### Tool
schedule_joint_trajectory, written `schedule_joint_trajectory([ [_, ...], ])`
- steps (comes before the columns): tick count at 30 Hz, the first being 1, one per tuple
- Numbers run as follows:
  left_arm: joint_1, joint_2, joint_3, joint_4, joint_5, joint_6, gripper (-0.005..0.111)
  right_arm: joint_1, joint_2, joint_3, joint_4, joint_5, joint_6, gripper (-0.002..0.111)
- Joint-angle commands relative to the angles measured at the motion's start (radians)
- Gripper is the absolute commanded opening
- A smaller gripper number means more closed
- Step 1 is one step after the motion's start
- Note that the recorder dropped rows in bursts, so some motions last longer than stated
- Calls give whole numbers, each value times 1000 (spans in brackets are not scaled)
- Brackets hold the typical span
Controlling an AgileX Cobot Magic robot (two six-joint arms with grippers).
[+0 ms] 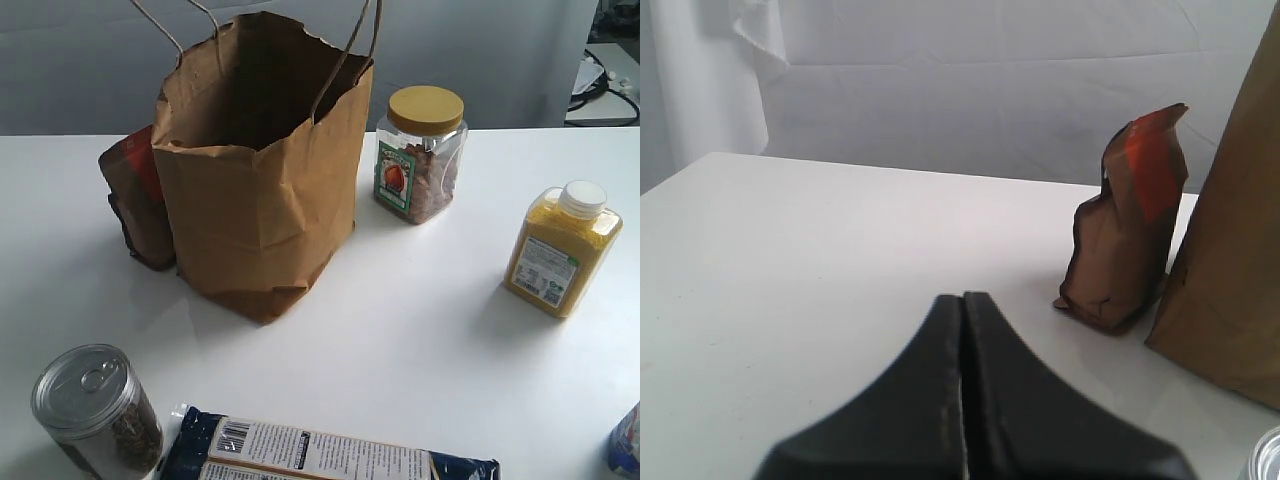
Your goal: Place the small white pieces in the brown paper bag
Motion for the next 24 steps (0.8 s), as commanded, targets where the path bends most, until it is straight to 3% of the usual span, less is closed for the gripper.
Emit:
schedule_joint_trajectory([
  [1, -7, -3, 4, -8, -6, -6, 0, -9, -6, 3, 46, 2, -57, 0],
  [24, -7, -3, 4, -8, -6, -6, 0, -9, -6, 3, 46, 39, -40, 0],
])
